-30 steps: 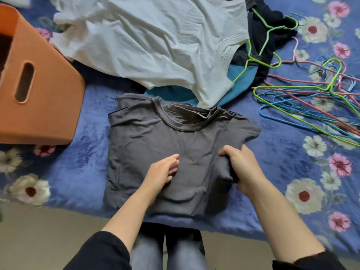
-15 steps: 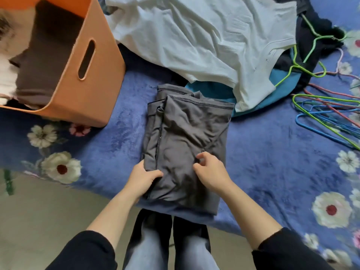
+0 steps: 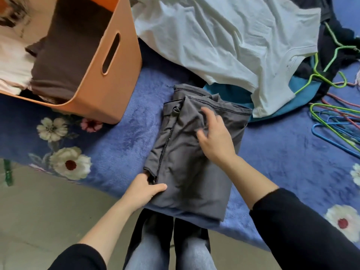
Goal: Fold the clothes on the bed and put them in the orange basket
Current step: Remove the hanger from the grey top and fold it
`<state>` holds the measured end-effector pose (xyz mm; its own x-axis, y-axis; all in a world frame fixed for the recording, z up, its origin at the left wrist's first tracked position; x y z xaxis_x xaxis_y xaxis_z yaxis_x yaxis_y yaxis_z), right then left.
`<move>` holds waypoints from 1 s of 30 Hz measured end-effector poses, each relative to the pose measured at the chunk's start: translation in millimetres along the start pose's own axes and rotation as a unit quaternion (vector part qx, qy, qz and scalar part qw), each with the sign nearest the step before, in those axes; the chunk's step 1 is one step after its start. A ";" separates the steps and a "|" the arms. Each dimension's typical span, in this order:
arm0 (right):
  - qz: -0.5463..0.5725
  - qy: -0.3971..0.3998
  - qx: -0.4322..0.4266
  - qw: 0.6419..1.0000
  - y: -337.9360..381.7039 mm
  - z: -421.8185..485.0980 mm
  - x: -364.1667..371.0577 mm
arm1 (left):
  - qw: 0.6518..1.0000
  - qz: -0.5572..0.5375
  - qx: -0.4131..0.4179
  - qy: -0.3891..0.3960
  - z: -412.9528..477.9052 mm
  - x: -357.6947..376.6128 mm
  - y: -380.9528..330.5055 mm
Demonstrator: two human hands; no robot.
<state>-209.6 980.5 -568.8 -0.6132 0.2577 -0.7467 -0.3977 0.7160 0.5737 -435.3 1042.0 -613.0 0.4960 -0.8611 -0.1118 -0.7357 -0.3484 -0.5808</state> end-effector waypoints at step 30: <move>0.240 0.061 0.378 0.892 -89.3 -103.7 21.9 | 0.995 -0.028 -0.076 -0.066 -9.4 1.2 4.7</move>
<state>-258.3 854.9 -601.5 -0.6778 0.6120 -0.4075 0.4759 0.7876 0.3913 -442.5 1035.8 -608.3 0.5873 -0.7861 -0.1928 -0.7612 -0.4556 -0.4615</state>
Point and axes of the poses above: each hand's wrist, its own z-axis towards the middle knuckle, its own x-axis out of the palm, y = z × x, the point moved 1 cm from there along z, towards the middle knuckle, and after that the axes turned 1 degree about -z, right-handed, at the moved point
